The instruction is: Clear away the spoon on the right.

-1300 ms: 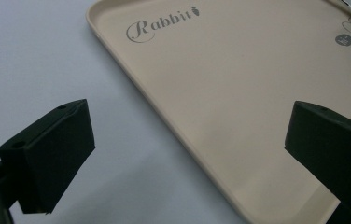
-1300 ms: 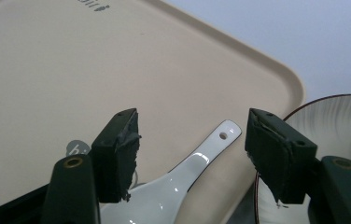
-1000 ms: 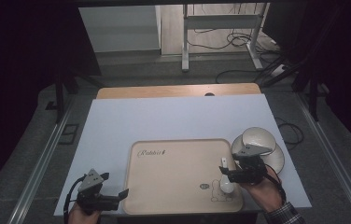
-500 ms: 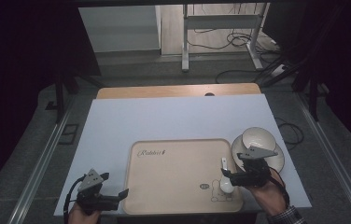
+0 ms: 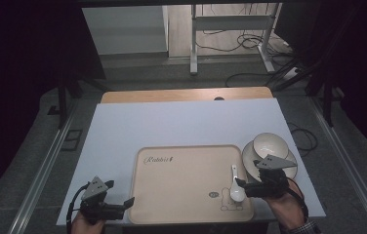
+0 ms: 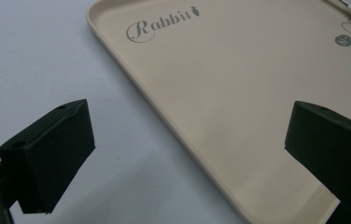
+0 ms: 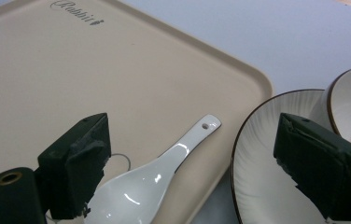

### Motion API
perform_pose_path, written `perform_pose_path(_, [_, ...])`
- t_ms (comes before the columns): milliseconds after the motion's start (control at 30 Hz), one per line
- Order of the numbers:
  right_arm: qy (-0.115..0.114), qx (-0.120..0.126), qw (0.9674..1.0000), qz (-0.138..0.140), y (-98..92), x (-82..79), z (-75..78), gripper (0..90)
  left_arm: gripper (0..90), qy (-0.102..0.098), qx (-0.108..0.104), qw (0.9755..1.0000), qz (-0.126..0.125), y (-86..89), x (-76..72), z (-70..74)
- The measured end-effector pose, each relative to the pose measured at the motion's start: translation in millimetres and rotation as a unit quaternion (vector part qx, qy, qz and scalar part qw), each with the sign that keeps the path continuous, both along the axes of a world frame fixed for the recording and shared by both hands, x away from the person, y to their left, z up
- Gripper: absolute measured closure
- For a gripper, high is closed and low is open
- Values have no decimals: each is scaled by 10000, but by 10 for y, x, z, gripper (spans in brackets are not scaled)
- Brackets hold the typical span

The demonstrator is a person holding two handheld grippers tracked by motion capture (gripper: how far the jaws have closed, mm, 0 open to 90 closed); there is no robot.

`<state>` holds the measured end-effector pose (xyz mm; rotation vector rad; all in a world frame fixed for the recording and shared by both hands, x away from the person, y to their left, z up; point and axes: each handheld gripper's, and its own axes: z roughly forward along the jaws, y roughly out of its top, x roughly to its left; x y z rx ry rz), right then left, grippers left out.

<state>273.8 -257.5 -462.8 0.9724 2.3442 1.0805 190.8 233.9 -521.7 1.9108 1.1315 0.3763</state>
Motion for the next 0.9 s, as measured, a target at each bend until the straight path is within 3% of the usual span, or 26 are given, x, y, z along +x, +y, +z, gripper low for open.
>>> perform_pose_path(900, [-179,79,9996,-211,-217,-156,31,48,12,5,-11,10000,-3,4,1,0])
